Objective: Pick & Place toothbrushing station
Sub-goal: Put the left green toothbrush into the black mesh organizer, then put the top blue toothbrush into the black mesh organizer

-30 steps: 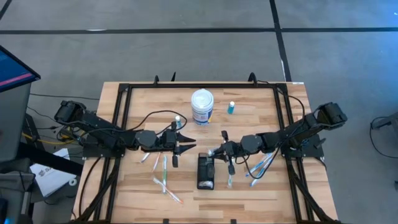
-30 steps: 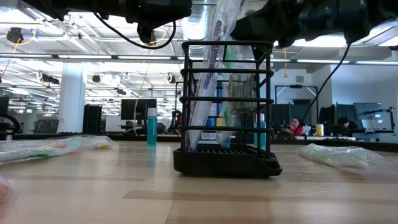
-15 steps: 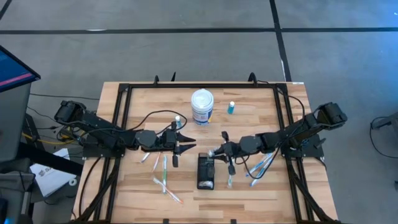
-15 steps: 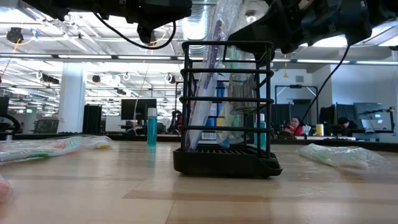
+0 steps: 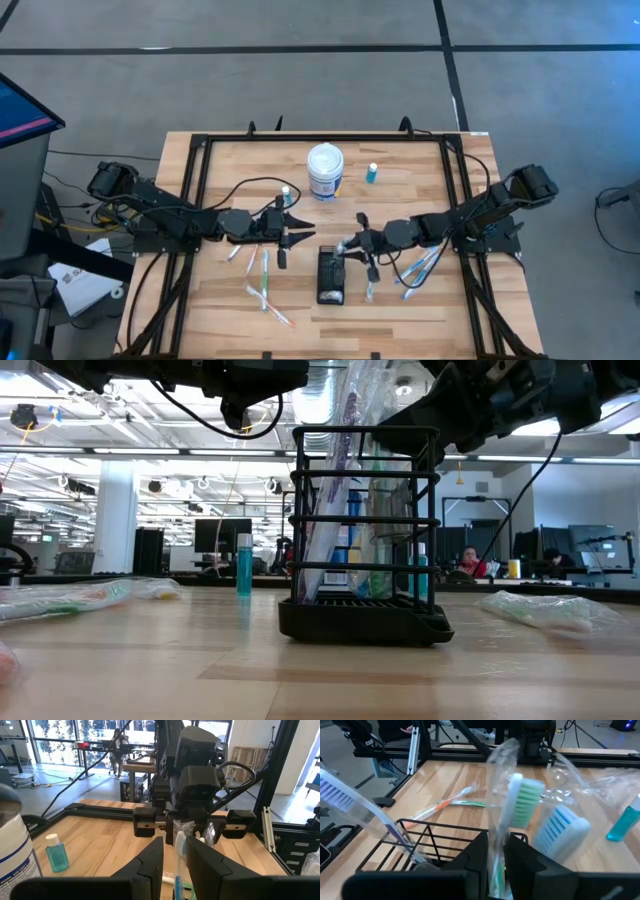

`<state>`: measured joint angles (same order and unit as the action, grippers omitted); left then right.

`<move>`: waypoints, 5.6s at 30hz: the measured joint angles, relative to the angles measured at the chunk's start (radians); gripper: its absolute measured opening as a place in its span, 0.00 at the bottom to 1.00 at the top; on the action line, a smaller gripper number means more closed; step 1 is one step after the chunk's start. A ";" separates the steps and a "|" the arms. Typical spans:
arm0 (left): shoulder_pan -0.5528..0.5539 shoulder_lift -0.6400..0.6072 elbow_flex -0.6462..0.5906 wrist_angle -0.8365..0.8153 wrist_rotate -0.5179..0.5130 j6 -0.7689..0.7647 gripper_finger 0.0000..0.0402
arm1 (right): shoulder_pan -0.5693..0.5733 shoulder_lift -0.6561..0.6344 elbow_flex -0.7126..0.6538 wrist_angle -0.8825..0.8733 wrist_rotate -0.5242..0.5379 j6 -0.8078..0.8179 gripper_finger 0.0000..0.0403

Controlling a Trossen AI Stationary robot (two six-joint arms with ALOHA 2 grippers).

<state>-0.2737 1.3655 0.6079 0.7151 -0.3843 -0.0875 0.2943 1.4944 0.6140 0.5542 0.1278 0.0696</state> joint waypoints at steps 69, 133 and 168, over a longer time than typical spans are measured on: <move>0.003 0.000 0.000 0.025 0.000 -0.023 0.19 | 0.177 -0.325 0.000 -1.142 -0.157 1.319 0.19; 0.005 -0.138 0.000 0.003 0.000 0.027 0.19 | 0.393 -0.212 0.000 -1.308 0.038 2.078 0.20; 0.005 -0.138 0.000 0.003 0.000 0.031 0.19 | 0.350 -0.198 0.000 -1.279 -0.006 2.147 0.31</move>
<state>-0.2691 1.2274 0.6083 0.7177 -0.3840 -0.0570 0.6439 1.2961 0.6140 -0.7251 0.1216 2.2165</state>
